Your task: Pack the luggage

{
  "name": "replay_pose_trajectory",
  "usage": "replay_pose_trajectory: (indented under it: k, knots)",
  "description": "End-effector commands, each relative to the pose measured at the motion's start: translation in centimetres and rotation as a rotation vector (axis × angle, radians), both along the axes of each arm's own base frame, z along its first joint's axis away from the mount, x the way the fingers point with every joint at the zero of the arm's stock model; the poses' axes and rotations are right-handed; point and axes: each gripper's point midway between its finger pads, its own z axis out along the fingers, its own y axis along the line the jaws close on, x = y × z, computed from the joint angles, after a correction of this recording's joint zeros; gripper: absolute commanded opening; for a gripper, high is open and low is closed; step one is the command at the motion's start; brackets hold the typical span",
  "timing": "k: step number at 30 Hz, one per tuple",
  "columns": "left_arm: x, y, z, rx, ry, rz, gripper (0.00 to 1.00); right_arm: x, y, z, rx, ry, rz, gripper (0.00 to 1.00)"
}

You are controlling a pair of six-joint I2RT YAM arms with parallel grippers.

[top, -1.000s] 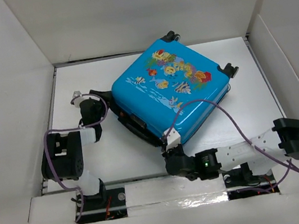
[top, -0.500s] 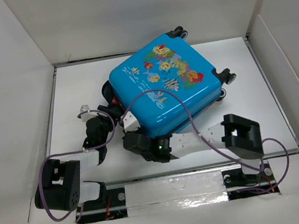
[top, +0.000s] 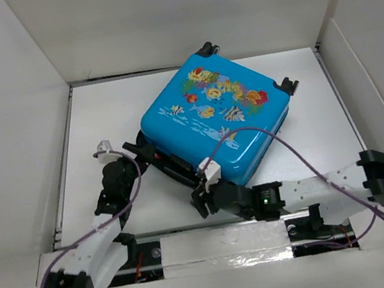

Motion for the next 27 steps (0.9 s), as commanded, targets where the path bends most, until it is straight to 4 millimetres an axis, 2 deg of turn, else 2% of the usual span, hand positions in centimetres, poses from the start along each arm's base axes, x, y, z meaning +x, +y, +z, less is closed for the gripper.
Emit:
replay_pose_trajectory:
  k: [1,2,3,5,7,8,9,10,11,12,13,14,15,16,17,18,19,20,21,22,24,27]
  knots:
    - [-1.3,2.8,1.4,0.045,-0.062,0.125,0.79,-4.8,1.4,3.4,0.174,0.104,0.157,0.80]
    - [-1.7,3.5,1.5,0.027,-0.073,0.163,0.79,-5.3,0.7,2.8,0.136,0.136,0.171,0.87]
    - [-1.9,4.1,3.3,0.001,-0.136,0.197,0.78,-5.6,0.2,3.8,0.147,0.140,0.181,0.93]
    - [-1.5,5.3,5.8,-0.041,-0.196,0.278,0.79,-6.2,-0.9,4.6,0.105,0.148,0.199,0.94]
    - [-0.4,5.8,6.9,-0.049,-0.201,0.318,0.79,-6.1,-1.9,6.9,0.135,0.130,0.195,0.93]
    - [0.5,5.6,9.6,-0.070,-0.252,0.322,0.79,-5.2,-2.8,8.2,0.132,0.099,0.154,0.90]
    - [2.0,5.6,8.7,-0.060,-0.202,0.340,0.79,-4.7,-3.6,9.2,0.138,0.076,0.125,0.79]
    - [2.9,5.8,9.0,-0.065,-0.194,0.340,0.80,-3.4,-4.9,10.9,0.172,0.046,0.072,0.70]
    - [4.3,5.6,11.5,-0.082,-0.233,0.329,0.80,-0.6,-7.0,11.8,0.162,0.008,-0.045,0.57]
    - [6.0,5.4,9.8,-0.060,-0.170,0.325,0.79,0.8,-8.5,12.3,0.161,-0.006,-0.113,0.21]
    - [6.8,5.0,9.8,-0.059,-0.158,0.309,0.79,2.4,-10.8,13.2,0.185,-0.023,-0.198,0.09]
    - [8.2,5.6,11.0,-0.060,-0.175,0.319,0.79,4.4,-13.6,13.0,0.174,-0.043,-0.331,0.03]
    - [9.6,5.6,9.0,-0.044,-0.112,0.314,0.79,7.4,-17.6,11.7,0.147,-0.054,-0.501,0.00]
    - [10.3,5.1,8.3,-0.059,-0.084,0.272,0.79,8.8,-20.2,11.2,0.144,-0.062,-0.597,0.00]
    - [11.5,5.8,8.7,-0.072,-0.094,0.271,0.78,9.5,-22.8,11.3,0.162,-0.075,-0.669,0.00]
    - [12.4,5.7,6.1,-0.078,-0.026,0.253,0.78,11.0,-26.9,9.9,0.138,-0.075,-0.809,0.00]
    - [12.5,4.6,5.2,-0.107,0.003,0.177,0.77,11.2,-28.5,9.4,0.137,-0.073,-0.851,0.00]
    - [12.9,4.4,4.8,-0.125,-0.002,0.162,0.76,11.2,-29.5,9.9,0.171,-0.097,-0.855,0.00]
    - [12.9,4.2,3.3,-0.130,0.027,0.151,0.76,11.4,-30.6,9.4,0.167,-0.104,-0.880,0.00]
    - [12.8,3.9,3.0,-0.134,0.028,0.137,0.75,11.8,-33.0,8.2,0.147,-0.099,-0.956,0.00]
    - [12.0,2.7,2.1,-0.120,0.032,0.109,0.75,12.6,-33.0,7.4,0.163,-0.076,-0.922,0.00]
    - [11.0,2.7,1.2,-0.074,0.043,0.117,0.75,14.8,-32.6,5.1,0.180,-0.022,-0.849,0.02]
